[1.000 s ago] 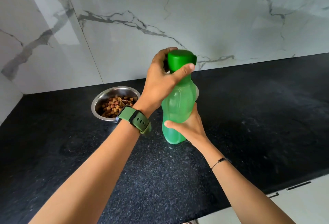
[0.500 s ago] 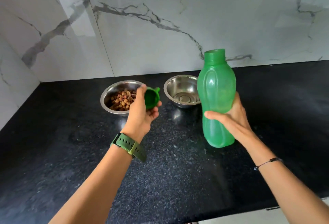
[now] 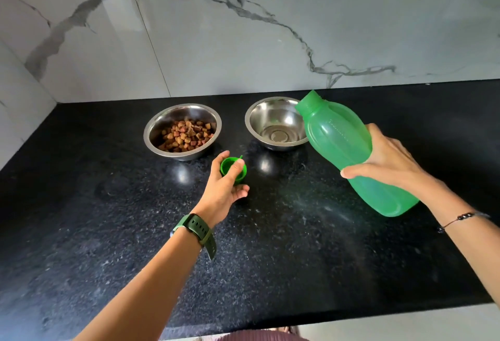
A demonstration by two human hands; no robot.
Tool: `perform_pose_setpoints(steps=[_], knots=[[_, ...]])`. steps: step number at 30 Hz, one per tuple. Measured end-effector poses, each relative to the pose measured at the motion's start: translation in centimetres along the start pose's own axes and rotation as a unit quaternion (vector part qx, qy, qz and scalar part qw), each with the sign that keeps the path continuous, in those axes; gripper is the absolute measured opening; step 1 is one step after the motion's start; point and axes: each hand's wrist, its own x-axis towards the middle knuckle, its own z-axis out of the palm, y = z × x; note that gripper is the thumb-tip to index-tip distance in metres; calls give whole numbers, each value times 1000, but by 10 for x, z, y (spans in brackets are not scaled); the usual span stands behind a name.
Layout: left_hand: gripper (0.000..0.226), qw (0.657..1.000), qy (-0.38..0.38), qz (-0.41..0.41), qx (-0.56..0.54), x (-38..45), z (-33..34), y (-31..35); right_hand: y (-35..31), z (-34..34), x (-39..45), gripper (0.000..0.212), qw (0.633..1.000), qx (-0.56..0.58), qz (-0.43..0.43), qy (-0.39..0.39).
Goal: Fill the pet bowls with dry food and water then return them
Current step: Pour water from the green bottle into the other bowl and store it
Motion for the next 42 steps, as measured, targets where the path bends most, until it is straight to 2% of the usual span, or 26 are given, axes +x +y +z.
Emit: perform_pose_setpoints(steps=[3,5,7,13,16,19,23,27,31,38,42], knots=[[57,999,-32,22,-4,6,5,-2,2,0,4,78,1000,-25,2,-8],[62,999,-33,33,-13,9,10,-3,3,0,6,78,999,-38,4,-10],[61,999,-27,44,-12,12,14,-5,4,-1,9,78,999,-49,5,-15],[43,990,10,110,92,17,16,-20,2,-6,13,77,995,-96,0,-25],[45,977,34,138,158,19,17,-25,0,-10,13,74,993,-115,1,-30],[57,941,86,189,266,21,16,-33,-2,-13,12,74,990,-138,2,-34],[58,881,158,260,362,17,22,-40,-2,-14,11,73,986,-159,4,-38],[64,845,194,246,433,21,21,-42,-3,-14,10,73,986,-162,8,-36],[70,820,196,243,479,21,22,-45,-3,-12,8,74,984,-172,8,-39],[80,818,170,248,491,18,28,-41,-1,-11,6,75,980,-197,6,-41],[54,825,186,301,441,23,37,-23,-2,-13,5,77,978,-206,14,-44]])
